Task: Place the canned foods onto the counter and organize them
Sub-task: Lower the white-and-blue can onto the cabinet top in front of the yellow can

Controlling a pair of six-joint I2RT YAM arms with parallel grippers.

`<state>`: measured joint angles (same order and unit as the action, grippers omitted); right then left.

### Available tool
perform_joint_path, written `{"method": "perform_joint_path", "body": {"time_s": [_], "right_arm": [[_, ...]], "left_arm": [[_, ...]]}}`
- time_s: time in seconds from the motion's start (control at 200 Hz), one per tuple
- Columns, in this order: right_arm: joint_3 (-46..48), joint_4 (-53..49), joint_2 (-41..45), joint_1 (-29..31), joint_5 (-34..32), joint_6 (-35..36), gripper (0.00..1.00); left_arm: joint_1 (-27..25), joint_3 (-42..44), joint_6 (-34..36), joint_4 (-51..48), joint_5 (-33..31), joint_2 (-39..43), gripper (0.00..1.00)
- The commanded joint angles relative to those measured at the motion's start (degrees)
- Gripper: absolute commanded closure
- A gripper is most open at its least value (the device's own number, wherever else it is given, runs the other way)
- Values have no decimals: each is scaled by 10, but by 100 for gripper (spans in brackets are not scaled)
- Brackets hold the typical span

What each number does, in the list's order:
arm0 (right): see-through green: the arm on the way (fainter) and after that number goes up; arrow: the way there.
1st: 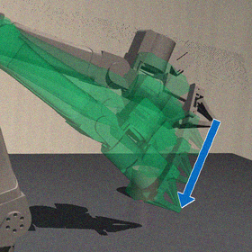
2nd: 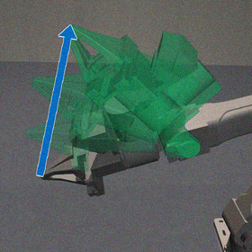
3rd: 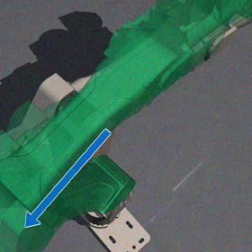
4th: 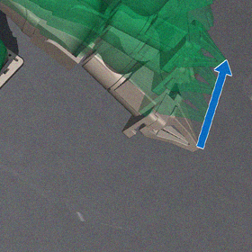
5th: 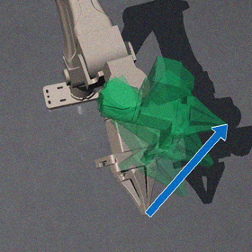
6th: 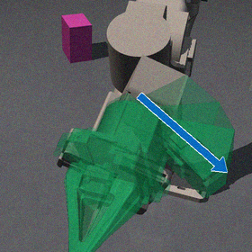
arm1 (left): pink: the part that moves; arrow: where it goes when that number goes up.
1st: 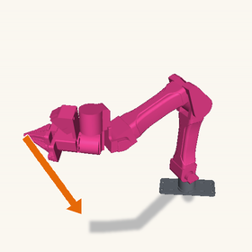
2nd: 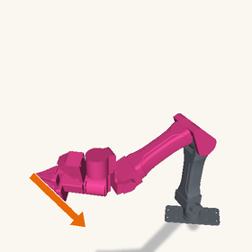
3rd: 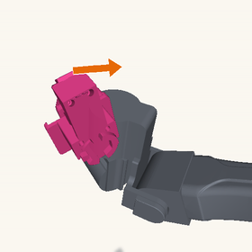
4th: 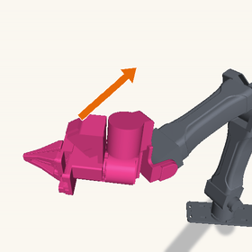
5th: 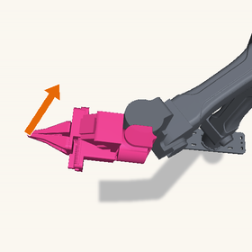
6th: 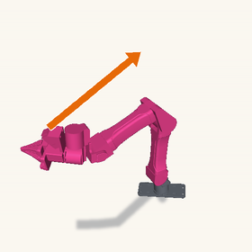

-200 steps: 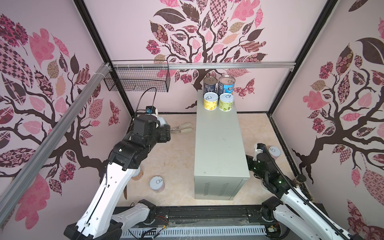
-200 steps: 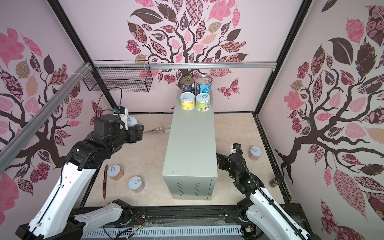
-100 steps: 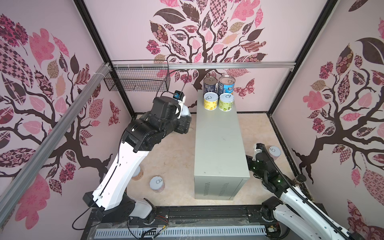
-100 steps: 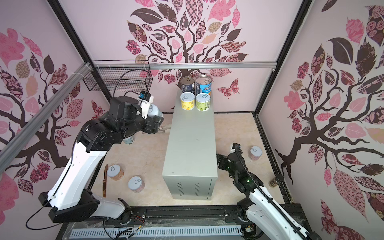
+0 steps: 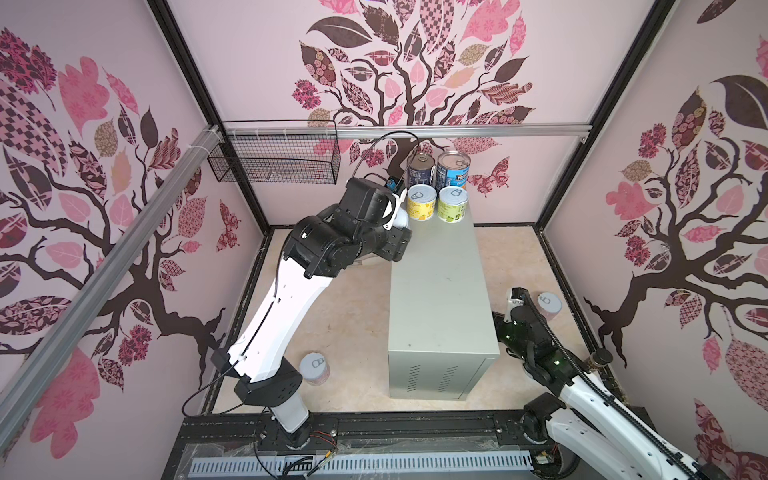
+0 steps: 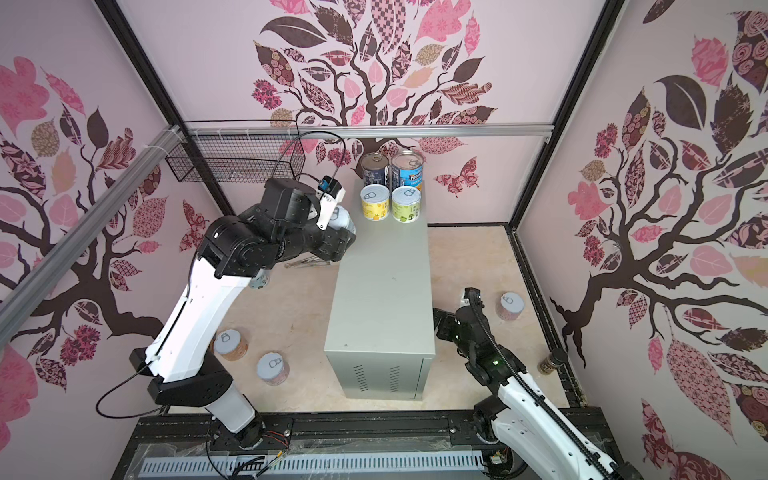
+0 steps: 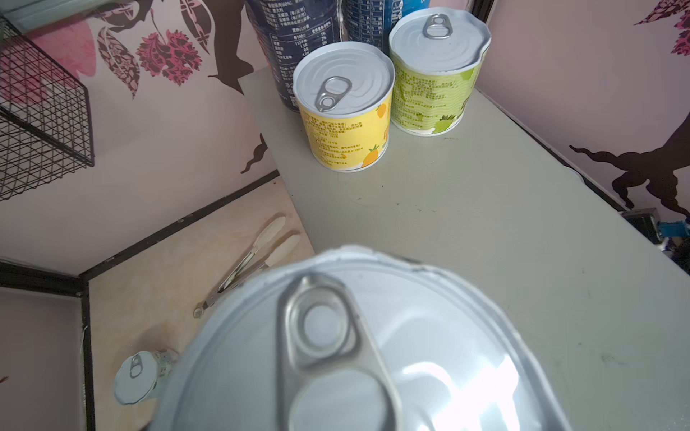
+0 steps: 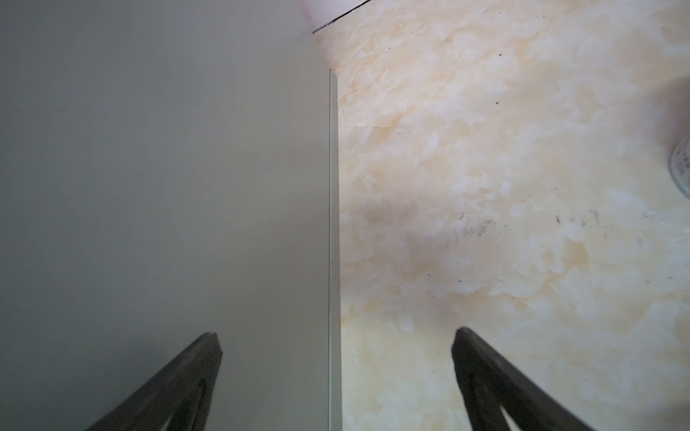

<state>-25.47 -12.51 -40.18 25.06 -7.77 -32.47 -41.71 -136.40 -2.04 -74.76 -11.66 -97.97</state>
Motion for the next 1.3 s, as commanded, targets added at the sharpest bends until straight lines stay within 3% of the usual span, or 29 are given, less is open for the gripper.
{"method": "perform_joint_path", "body": {"time_s": [0.0,0.91,1.295], "right_arm": [[0,11,-5,2,5,8,0],[5,19,-10,3,18,6,0],[6,20,-7,2,22,5,0]], "left_arm": [[-4,-45,8,9,7,-9,41],[-5,-109,-7,21,35,-127,40],[-5,-118,-9,28,-6,-157,37]]}}
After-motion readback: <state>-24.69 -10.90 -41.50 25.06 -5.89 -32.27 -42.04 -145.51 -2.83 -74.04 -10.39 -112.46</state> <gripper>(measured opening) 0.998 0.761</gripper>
